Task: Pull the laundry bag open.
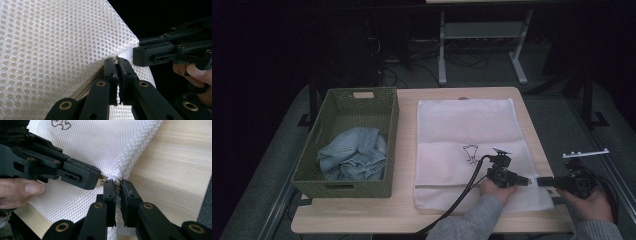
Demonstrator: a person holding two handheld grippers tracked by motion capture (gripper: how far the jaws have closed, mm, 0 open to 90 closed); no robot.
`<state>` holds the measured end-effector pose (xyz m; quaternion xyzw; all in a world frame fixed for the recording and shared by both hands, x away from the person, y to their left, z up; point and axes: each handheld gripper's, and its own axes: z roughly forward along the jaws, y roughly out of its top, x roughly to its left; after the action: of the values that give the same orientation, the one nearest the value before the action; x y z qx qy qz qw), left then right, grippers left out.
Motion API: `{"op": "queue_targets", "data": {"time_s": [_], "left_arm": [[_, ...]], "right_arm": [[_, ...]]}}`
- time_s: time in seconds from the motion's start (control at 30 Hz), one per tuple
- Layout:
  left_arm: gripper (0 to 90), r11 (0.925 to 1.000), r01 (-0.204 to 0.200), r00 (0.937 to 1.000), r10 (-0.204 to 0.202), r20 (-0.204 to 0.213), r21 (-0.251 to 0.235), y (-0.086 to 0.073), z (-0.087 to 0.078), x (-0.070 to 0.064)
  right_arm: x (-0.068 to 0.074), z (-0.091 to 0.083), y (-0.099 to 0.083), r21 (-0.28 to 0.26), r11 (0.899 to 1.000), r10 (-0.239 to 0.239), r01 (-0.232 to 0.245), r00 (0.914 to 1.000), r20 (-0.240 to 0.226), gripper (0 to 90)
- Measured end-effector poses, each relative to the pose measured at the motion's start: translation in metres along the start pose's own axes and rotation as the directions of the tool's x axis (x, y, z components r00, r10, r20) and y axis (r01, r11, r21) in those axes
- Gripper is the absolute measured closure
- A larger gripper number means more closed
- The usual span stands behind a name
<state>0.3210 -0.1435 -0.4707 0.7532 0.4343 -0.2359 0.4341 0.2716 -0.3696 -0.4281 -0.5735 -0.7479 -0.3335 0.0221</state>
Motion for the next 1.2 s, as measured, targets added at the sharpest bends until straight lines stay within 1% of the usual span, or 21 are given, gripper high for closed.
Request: {"op": "queue_targets", "data": {"time_s": [0.37, 0.4, 0.47, 0.53, 0.73, 0.97, 1.2], "left_arm": [[87.0, 0.9999, -0.014, 0.9999, 0.014, -0.008, 0.009, 0.0006, -0.0011, -0.0010], [87.0, 0.9998, -0.016, 0.9999, 0.016, -0.006, 0.013, 0.0006, -0.0010, -0.0008], [87.0, 0.9995, -0.016, 0.9998, 0.016, 0.012, 0.025, 0.0010, -0.0009, 0.0008], [87.0, 0.9995, -0.020, 0.9996, 0.020, 0.022, 0.026, 0.0015, -0.0016, 0.0017], [87.1, 0.9989, -0.032, 0.9994, 0.032, 0.010, 0.034, 0.0014, -0.0024, 0.0006], [87.1, 0.9988, -0.034, 0.9994, 0.033, 0.008, 0.035, 0.0015, -0.0027, 0.0004], [87.1, 0.9990, -0.030, 0.9995, 0.030, 0.001, 0.034, 0.0019, -0.0029, -0.0009]], "right_arm": [[-0.0022, 0.0015, -0.0011, 0.011, 1.000, 0.001, -0.001, 1.0000, 0.008, 82.5], [-0.0026, 0.0018, -0.0013, 0.011, 1.000, 0.002, -0.002, 1.0000, 0.007, 82.5], [-0.0033, 0.0021, -0.0018, 0.017, 1.000, 0.005, -0.006, 0.9999, 0.010, 82.6], [-0.0041, 0.0022, -0.0023, 0.016, 1.000, 0.008, -0.008, 0.9999, 0.007, 82.6], [-0.0051, 0.0029, -0.0028, 0.018, 1.000, 0.013, -0.013, 0.9999, 0.002, 82.6], [-0.0072, 0.0035, -0.0037, 0.018, 1.000, 0.019, -0.019, 0.9998, -0.009, 82.7], [-0.0074, 0.0033, -0.0036, 0.018, 1.000, 0.019, -0.018, 0.9998, -0.009, 82.7]]}}
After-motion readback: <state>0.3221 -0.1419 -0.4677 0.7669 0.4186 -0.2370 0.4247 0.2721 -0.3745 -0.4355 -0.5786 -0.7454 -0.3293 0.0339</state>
